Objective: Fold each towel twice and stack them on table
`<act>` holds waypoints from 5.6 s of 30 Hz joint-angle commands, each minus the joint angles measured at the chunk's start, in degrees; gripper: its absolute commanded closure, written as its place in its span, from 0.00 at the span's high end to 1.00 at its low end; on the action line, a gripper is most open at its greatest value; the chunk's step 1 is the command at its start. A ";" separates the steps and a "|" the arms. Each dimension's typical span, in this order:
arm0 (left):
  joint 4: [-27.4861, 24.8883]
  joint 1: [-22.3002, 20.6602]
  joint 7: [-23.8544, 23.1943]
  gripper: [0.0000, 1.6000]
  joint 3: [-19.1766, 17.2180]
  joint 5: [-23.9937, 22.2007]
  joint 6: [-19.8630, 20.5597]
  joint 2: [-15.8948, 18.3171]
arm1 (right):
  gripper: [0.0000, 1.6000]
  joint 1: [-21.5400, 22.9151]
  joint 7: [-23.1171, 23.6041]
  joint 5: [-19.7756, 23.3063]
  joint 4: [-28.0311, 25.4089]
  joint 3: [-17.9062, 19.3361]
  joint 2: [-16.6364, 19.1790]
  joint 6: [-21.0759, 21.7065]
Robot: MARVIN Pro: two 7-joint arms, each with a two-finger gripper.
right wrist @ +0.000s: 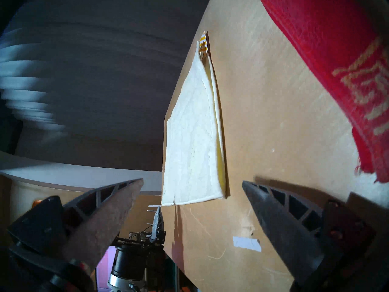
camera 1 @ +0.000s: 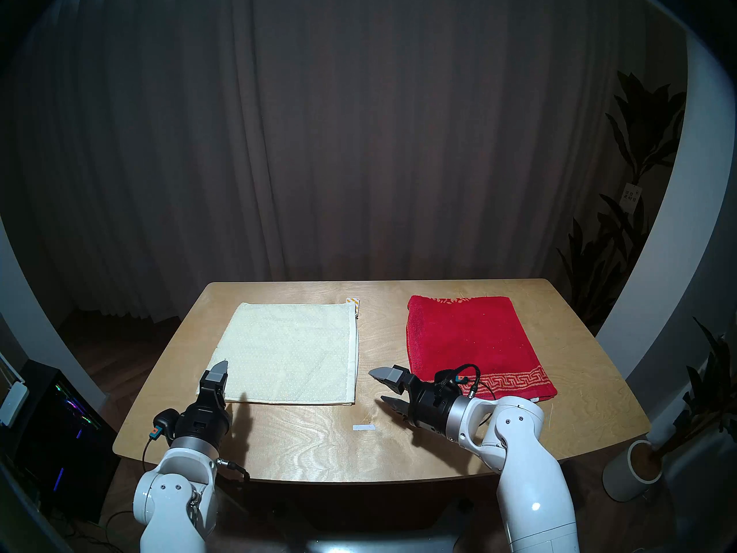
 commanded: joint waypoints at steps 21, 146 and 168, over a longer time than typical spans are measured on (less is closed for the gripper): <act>-0.45 -6.35 19.73 1.00 -5.77 -10.33 19.31 9.26 | 1.00 5.47 -30.18 19.88 -1.59 -8.74 1.52 -4.68; 1.18 -9.22 40.28 0.00 3.72 -10.21 18.96 7.16 | 0.00 9.28 -43.25 40.08 0.42 -9.37 18.35 -8.11; -1.87 -12.79 45.72 0.00 2.14 -11.19 20.31 8.87 | 0.00 10.63 -44.78 44.61 -2.90 -8.60 18.11 -8.49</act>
